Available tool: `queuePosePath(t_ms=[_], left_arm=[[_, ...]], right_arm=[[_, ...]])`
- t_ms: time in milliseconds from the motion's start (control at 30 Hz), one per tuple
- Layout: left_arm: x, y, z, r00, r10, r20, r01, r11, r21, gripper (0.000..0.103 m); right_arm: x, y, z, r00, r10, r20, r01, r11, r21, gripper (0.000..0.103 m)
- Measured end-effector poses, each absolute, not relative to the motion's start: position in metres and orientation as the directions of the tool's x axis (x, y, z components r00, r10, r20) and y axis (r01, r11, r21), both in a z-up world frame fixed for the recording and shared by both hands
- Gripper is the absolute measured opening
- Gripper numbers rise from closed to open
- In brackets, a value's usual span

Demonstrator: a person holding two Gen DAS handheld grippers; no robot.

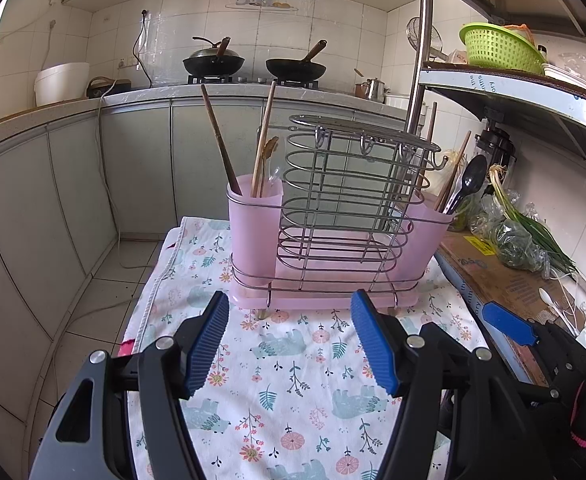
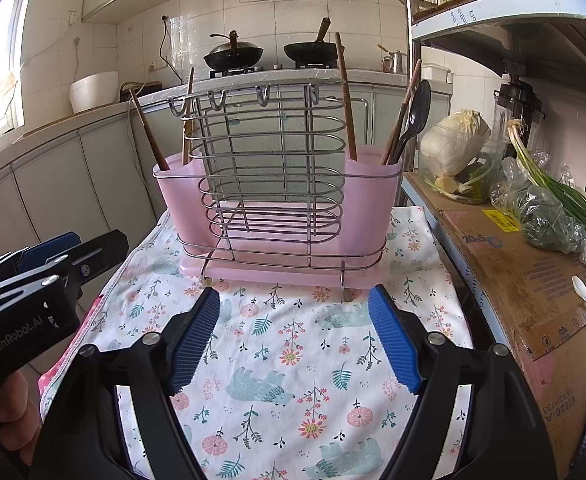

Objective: Organize utensils

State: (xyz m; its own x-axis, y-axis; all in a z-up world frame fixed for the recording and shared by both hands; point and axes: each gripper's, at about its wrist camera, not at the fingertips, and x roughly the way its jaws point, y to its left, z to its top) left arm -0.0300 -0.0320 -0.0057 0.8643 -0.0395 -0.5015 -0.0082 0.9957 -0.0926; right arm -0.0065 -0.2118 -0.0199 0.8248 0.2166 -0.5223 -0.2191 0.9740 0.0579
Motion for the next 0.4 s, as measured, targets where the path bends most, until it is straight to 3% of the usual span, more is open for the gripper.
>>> queuePosePath(t_ms=[400], left_arm=[[-0.0276,-0.0288,-0.0078,0.859,-0.045,-0.51,-0.005,0.995,-0.096,0.063]], right_arm=[[-0.0062,-0.2123,-0.0205,0.824,0.216,-0.524,-0.219,0.974,0.057,0.077]])
